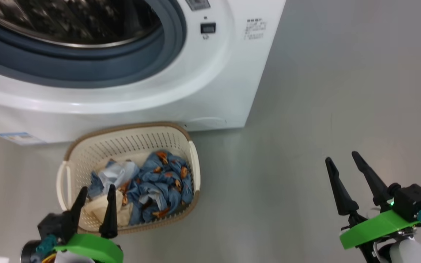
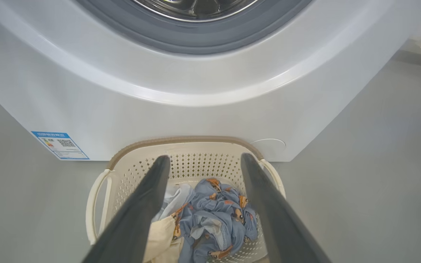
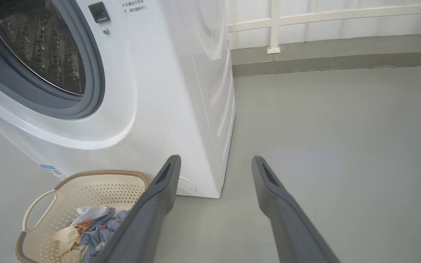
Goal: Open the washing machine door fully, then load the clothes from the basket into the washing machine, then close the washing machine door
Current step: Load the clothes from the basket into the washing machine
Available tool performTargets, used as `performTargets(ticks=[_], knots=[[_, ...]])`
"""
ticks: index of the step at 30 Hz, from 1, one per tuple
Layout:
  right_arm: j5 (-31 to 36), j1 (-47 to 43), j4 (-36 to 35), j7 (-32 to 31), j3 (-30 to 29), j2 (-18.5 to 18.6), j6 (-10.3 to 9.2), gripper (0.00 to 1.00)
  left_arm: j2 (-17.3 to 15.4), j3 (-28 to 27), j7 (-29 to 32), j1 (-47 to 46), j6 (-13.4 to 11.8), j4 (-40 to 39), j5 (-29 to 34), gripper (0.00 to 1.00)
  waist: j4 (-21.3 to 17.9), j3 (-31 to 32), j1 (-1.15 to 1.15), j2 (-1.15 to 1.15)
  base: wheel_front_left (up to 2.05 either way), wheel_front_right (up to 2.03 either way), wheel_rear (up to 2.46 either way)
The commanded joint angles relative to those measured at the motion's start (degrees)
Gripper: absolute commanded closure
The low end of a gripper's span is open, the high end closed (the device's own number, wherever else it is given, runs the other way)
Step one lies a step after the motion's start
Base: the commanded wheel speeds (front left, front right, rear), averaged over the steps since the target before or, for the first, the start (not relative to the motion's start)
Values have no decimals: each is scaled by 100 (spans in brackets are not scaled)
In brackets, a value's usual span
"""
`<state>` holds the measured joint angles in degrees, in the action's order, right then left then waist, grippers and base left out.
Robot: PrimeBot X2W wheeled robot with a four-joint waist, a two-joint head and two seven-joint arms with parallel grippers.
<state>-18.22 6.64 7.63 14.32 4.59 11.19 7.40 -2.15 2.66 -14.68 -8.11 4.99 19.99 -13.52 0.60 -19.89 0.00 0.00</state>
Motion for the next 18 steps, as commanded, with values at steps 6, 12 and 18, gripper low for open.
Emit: performTargets(ticks=[6, 12, 18], knots=[[-53, 320, -213, 68, 183, -12, 9, 0, -138, -409, -32, -742, 103, 443, 168, 0, -312, -1091, 0, 0, 0, 0, 0], [-52, 550, -275, 68, 226, -87, 9, 0, -306, -508, -32, -1312, 167, 755, 344, 0, -461, -1738, 0, 0, 0, 0, 0], [-35, 740, -339, 68, 286, -167, 9, 0, -519, -529, -32, -1747, 199, 1192, 491, 0, -555, -2186, 0, 0, 0, 0, 0]])
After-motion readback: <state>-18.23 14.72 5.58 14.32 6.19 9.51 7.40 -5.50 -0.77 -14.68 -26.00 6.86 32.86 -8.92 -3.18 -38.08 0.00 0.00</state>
